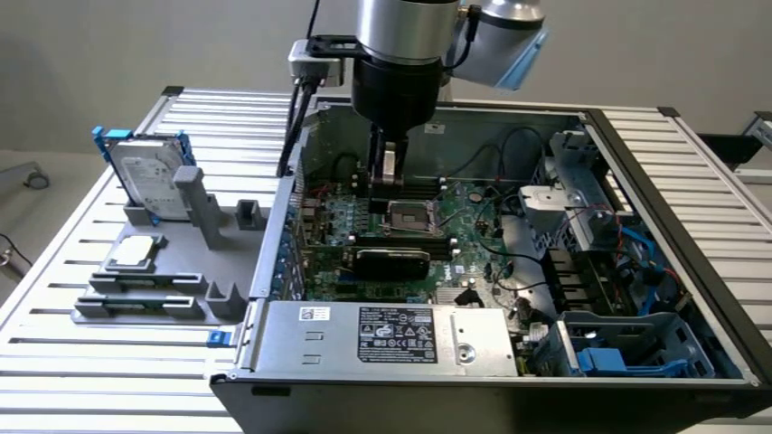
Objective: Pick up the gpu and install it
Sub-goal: 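Press down on the gpu until it lock into place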
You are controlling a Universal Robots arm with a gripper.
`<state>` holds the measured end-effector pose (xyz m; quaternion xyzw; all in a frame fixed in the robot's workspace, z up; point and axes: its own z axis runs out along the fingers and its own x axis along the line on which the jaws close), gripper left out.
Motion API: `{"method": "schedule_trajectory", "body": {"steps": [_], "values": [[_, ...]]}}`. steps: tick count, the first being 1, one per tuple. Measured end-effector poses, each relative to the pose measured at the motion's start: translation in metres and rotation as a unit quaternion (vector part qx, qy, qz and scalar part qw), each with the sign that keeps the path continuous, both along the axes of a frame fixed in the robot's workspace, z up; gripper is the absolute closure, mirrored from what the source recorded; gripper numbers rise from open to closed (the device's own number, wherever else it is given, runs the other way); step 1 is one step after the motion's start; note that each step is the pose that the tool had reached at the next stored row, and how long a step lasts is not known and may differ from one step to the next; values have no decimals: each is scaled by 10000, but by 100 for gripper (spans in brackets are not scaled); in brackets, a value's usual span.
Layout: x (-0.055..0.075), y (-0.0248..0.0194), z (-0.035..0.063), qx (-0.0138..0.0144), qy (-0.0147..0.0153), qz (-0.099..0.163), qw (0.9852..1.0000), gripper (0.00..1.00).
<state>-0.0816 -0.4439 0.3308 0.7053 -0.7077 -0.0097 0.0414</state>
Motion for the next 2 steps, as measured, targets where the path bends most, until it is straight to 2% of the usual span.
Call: {"method": "schedule_trajectory", "body": {"steps": [2], "values": [[0,0,0,0,0,0,10000,89]]}}
